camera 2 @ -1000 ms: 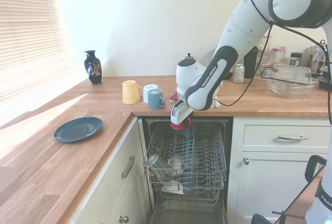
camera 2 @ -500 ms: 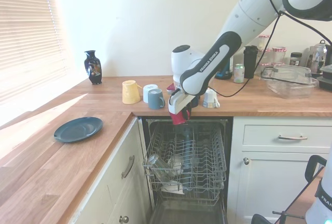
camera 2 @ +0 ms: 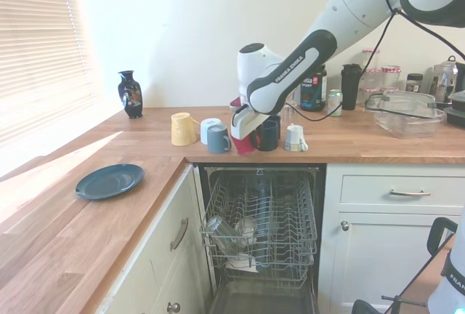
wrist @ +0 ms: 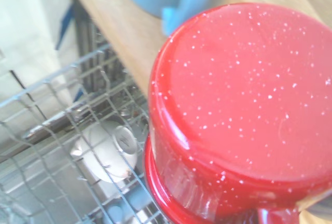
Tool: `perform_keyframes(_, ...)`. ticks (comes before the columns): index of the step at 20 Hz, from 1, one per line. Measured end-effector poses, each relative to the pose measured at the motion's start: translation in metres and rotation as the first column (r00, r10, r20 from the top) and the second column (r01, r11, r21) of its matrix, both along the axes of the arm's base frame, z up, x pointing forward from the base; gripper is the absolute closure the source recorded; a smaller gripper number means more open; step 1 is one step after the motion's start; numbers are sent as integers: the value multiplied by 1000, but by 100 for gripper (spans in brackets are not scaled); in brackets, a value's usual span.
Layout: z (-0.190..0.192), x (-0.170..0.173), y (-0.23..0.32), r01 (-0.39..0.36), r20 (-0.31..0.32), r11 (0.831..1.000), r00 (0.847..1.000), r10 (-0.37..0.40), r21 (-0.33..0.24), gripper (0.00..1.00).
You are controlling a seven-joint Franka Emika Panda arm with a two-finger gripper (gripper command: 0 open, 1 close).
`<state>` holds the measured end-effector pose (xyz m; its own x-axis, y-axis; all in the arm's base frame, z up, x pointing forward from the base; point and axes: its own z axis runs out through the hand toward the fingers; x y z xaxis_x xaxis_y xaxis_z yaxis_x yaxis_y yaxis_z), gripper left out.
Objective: Unload a mug from dishwasher
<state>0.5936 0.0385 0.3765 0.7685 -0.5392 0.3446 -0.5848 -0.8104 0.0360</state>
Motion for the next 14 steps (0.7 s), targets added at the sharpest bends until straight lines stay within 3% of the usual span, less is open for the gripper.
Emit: perform_keyframes(14, -17, 28, -29, 57, -36, 997, 998, -55, 43, 100)
